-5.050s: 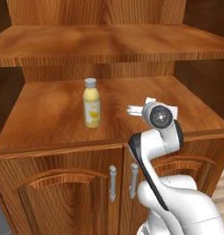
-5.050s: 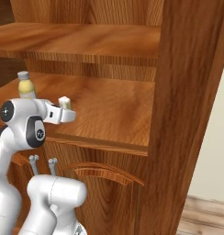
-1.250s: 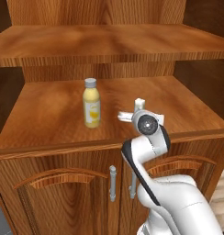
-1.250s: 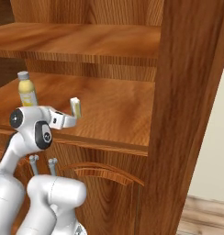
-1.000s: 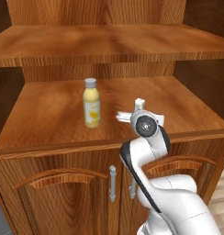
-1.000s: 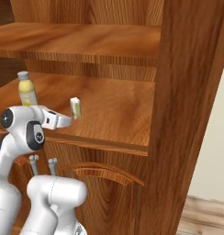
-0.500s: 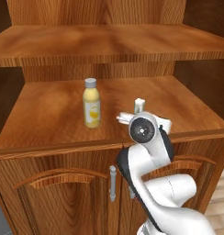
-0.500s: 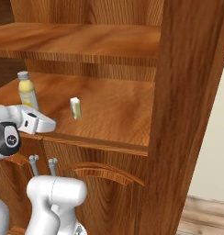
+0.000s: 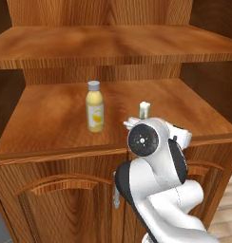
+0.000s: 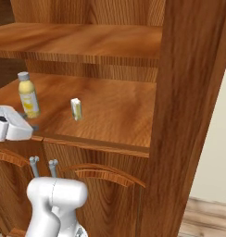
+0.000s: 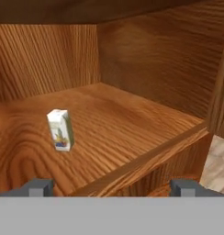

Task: Sort all alcoholic drinks to one cabinet, and non-alcoholic drinks to the other.

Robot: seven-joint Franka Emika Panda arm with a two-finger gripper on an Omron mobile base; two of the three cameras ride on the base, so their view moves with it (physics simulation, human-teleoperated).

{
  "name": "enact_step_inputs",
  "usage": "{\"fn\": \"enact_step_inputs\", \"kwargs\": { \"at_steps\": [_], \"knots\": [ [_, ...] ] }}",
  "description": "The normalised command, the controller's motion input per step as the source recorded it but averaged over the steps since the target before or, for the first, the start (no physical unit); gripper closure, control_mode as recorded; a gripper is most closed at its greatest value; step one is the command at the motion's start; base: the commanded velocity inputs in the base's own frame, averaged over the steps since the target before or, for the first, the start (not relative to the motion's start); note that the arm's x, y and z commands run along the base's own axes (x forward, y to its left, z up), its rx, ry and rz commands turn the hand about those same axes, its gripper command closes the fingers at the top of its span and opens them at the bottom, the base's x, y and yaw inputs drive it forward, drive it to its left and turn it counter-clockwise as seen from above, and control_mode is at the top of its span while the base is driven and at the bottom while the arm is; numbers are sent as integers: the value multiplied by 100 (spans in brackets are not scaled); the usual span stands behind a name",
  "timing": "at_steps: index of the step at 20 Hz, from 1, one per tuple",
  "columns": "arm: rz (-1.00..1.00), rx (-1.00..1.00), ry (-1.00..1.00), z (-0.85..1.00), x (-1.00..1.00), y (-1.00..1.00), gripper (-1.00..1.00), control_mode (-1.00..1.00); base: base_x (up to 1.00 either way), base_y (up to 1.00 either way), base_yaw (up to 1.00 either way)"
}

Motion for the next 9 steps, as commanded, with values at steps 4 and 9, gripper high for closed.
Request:
{"fn": "enact_step_inputs", "kwargs": {
  "at_steps": [4, 9],
  "knots": [
    [-10, -2, 0, 26, -78, 0, -100, -100, 0, 0, 0],
    [-9, -1, 0, 23, -84, 0, -100, -100, 0, 0, 0]
  ]
}}
